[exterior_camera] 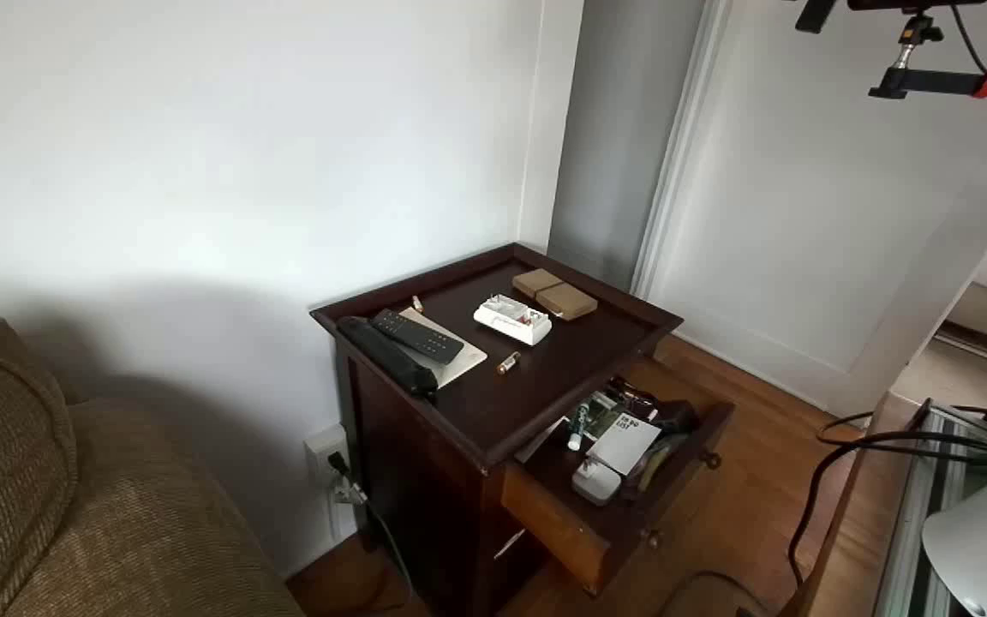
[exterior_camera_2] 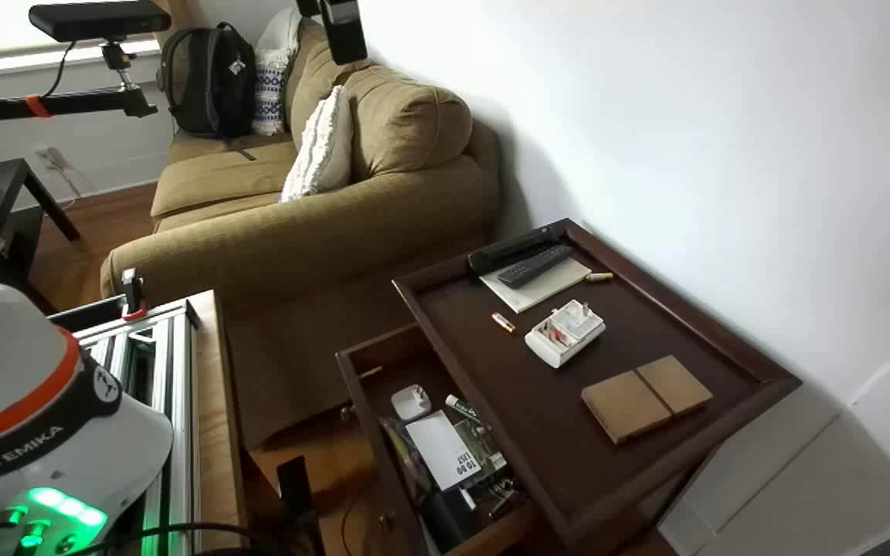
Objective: Lift the battery and put it in the white remote
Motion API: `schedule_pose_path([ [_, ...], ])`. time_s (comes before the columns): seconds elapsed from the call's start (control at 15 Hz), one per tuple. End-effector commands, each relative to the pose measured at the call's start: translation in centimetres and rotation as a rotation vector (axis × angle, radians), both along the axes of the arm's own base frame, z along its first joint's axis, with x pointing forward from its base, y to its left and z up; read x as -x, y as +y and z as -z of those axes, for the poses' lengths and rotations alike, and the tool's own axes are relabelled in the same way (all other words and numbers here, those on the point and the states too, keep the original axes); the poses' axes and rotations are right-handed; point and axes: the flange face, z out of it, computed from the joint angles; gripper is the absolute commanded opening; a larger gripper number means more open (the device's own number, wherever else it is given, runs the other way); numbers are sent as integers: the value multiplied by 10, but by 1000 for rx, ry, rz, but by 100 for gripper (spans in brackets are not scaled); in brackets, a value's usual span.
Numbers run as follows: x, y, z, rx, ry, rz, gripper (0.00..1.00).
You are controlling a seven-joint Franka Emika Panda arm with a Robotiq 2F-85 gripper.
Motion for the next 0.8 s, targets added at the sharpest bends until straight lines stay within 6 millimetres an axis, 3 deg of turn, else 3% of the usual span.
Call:
schedule_pose_path([
  [0.0,0,0,-1,0,1,0,100],
  [0.4,0,0,-1,0,1,0,100],
  [0.53,-18,-24,34,-62,49,66,100],
  [0.73,-41,-29,82,-128,47,129,100],
])
